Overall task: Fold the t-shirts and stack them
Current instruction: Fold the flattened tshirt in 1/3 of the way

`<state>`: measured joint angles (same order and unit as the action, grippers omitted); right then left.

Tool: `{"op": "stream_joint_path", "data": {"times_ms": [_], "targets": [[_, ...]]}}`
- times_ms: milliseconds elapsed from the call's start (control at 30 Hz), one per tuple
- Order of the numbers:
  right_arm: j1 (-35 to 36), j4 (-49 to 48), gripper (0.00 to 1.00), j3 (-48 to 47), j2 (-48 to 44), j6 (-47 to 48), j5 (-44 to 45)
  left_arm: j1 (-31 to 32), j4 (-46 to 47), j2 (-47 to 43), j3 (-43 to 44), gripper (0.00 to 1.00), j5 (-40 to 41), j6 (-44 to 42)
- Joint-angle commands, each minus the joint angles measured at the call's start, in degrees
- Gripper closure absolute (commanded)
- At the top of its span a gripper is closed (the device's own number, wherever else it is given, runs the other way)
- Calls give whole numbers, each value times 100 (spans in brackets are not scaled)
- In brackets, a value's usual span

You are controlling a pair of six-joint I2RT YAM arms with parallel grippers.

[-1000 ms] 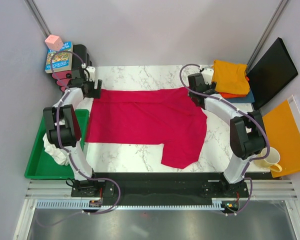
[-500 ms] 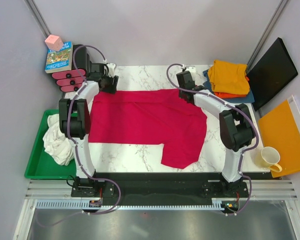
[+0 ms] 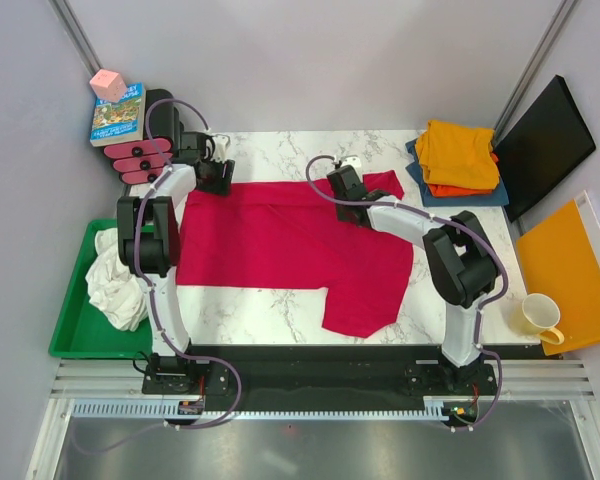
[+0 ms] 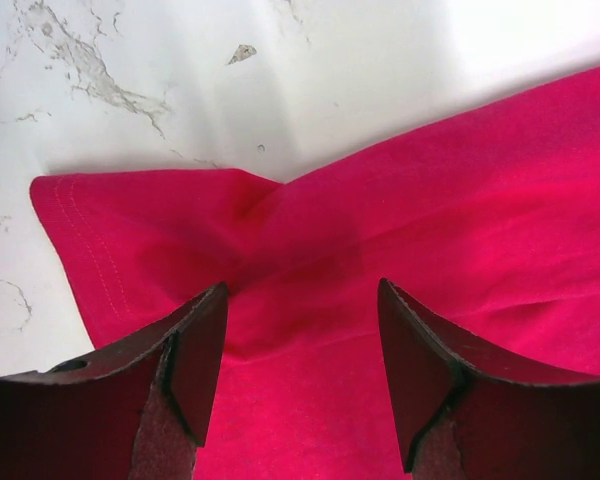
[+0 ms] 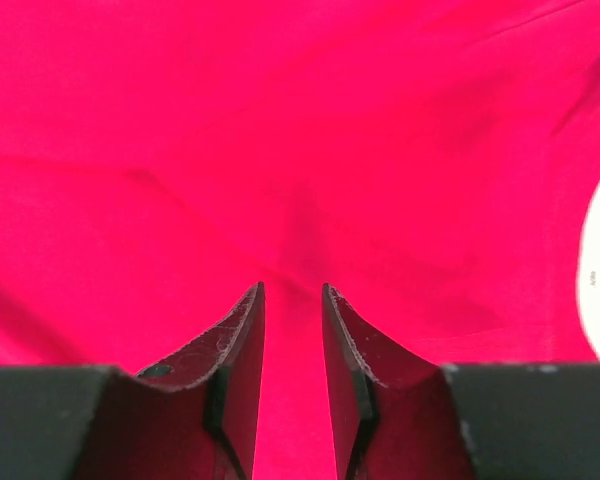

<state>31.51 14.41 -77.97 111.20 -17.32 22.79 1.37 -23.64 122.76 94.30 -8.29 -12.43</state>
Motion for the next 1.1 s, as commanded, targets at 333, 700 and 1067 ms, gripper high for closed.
{"op": "stream_joint_path", "data": {"times_ms": [333,700,1067], "targets": [[22,9,63,-306,815,36,419,30,8,-86,-254,32,-94,118],[31,-105,100,-314,360,-26,762,30,8,-68,-263,32,-111,109],[22,97,75,-702,332,89,1017,39,17,-42,-246,32,-102,153]]}}
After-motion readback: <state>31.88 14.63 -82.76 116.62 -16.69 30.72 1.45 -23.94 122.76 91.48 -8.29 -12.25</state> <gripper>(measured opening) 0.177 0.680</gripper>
